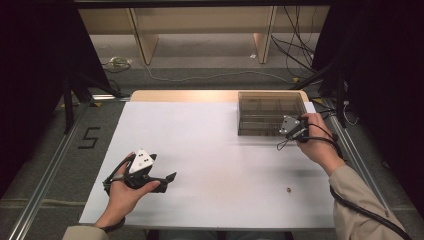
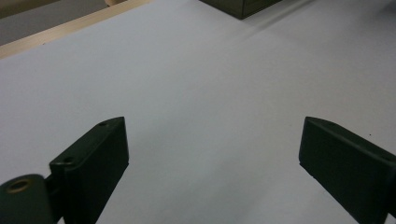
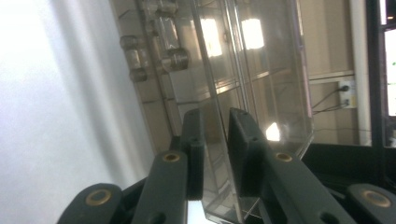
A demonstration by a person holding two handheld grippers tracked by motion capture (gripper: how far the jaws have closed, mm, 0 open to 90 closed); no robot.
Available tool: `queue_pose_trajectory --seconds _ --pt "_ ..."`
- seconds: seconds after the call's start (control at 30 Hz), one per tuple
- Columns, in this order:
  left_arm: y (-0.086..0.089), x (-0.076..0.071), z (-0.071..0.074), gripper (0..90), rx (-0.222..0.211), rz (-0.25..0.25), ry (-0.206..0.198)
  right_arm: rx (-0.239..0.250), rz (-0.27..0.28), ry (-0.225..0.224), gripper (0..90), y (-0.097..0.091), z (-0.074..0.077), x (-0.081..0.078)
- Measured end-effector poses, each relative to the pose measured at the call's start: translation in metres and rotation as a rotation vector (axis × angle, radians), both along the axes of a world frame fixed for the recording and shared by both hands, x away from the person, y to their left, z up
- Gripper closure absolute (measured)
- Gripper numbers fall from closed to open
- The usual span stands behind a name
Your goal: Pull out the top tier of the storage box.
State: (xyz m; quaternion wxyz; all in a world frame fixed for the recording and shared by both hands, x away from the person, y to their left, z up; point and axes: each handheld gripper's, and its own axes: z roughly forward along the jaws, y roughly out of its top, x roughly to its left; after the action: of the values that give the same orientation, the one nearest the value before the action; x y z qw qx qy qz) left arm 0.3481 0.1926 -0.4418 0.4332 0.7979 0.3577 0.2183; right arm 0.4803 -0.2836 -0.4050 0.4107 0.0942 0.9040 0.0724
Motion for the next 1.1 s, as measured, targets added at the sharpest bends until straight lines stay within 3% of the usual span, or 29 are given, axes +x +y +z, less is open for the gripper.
queue_pose_trajectory --seconds 0.03,0.23,0.4,1.1 --pt "0.000 0.000 0.000 8.4 0.001 -0.001 0.000 -0.011 0.010 0.024 78.8 0.000 0.002 0.002" --pt "0.000 0.000 0.000 8.7 -0.001 -0.001 0.001 -0.033 0.033 0.049 80.8 0.000 0.006 0.005" --pt "0.000 0.000 0.000 8.9 -0.001 -0.001 -0.001 -0.089 0.060 0.089 82.8 0.002 0.010 0.009" --pt "0.001 0.000 0.001 9.2 -0.004 -0.002 -0.004 -0.111 0.093 0.158 84.7 0.001 0.016 0.011"
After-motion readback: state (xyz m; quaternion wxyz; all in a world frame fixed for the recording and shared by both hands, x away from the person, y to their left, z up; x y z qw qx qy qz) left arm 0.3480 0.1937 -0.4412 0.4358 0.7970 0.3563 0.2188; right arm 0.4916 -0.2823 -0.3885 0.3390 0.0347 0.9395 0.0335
